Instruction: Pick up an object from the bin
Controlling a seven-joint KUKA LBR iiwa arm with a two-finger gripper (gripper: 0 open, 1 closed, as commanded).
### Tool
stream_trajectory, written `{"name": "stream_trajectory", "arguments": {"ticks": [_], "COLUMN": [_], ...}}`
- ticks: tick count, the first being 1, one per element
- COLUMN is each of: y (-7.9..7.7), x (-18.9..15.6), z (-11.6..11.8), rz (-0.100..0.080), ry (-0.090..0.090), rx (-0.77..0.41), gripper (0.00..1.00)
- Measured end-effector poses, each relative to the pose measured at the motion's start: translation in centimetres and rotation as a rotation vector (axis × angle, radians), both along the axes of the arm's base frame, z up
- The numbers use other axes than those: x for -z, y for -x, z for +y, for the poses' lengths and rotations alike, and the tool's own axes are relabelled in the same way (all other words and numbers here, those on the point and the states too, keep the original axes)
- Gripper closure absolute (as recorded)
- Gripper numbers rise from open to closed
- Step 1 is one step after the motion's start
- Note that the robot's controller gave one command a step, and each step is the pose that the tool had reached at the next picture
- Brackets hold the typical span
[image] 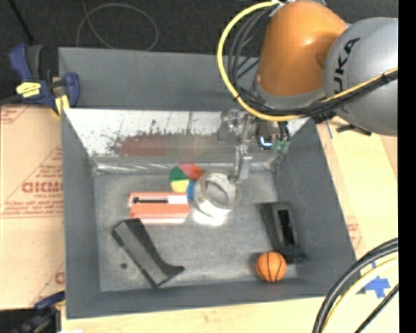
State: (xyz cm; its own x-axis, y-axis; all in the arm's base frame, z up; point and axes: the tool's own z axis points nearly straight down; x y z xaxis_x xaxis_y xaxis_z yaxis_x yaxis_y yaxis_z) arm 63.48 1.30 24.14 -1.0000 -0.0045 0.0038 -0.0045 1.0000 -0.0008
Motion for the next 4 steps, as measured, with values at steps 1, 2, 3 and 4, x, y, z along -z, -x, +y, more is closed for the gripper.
{"name": "stream_trajectory", "arguments": {"ticks": [1, 2, 3, 4], "y": [-0.1, 0.3, 1.3, 0.7], "x": [-0.6, 6.3, 8.4, 9.3], "z": [0.0, -1.2, -2.4, -3.2], "rz": [-0.009, -0.011, -0.003, -0.007], "ry": [0.000, -0.002, -0.001, -0.002], "rx": [0.000, 0.094, 0.184, 0.225], "gripper": [0.00, 0.00, 0.00, 0.00]}}
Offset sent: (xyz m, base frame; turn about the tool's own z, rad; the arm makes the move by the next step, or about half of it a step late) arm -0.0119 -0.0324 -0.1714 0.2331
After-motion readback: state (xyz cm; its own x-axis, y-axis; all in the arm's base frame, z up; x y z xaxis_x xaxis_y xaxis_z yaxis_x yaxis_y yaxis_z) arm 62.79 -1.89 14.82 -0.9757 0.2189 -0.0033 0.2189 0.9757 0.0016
